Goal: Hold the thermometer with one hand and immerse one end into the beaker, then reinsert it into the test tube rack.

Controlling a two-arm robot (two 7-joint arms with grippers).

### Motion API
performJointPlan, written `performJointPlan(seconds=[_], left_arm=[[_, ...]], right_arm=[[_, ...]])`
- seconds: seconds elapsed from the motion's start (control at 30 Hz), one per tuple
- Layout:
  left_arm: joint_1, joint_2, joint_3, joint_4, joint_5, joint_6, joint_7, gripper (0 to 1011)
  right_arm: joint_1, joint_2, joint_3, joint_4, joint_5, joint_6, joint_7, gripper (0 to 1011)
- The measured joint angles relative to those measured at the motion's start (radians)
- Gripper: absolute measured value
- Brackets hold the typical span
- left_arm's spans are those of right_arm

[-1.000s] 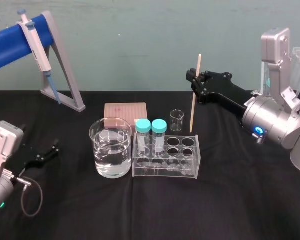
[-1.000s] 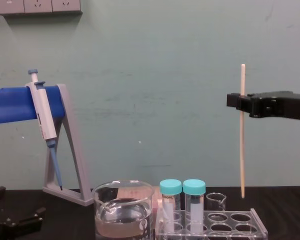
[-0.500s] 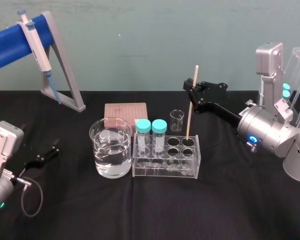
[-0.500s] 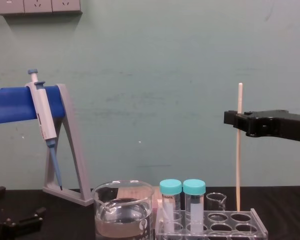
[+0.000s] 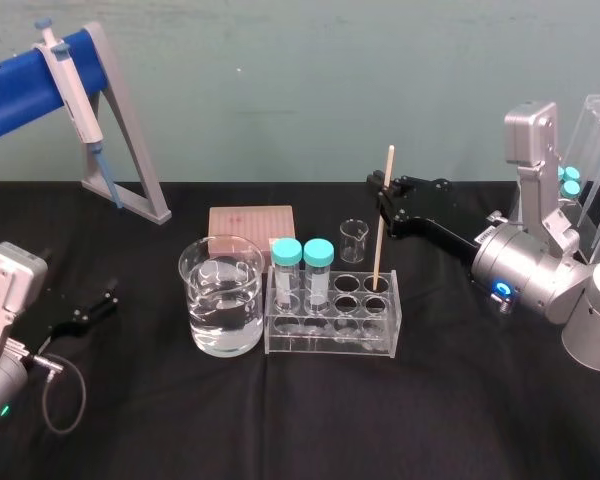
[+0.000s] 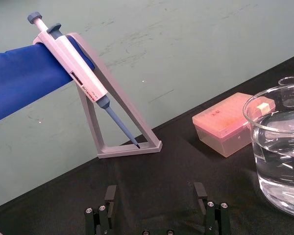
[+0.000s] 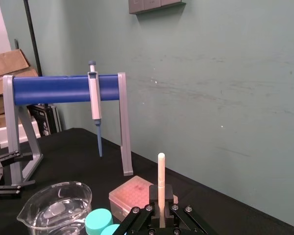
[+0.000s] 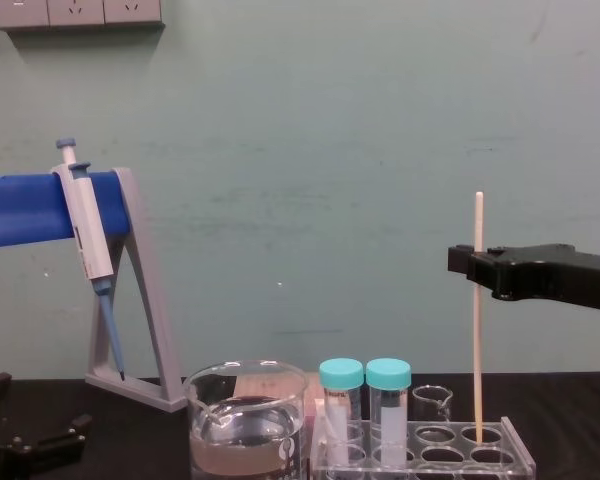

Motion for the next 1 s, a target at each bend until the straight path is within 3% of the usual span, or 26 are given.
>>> performJointPlan(seconds=[0.63, 1.0], left_arm=[[0.000, 0.000, 0.000, 0.000, 0.000, 0.000, 0.000, 1004], [0.000, 0.000, 0.000, 0.000, 0.000, 0.000, 0.000, 1004]], right_arm=[[0.033, -0.041, -0.014, 0.138, -0.023, -0.084, 0.052, 53], [0.038, -0.054, -0.009, 0.172, -0.029, -0.093, 0.055, 53]])
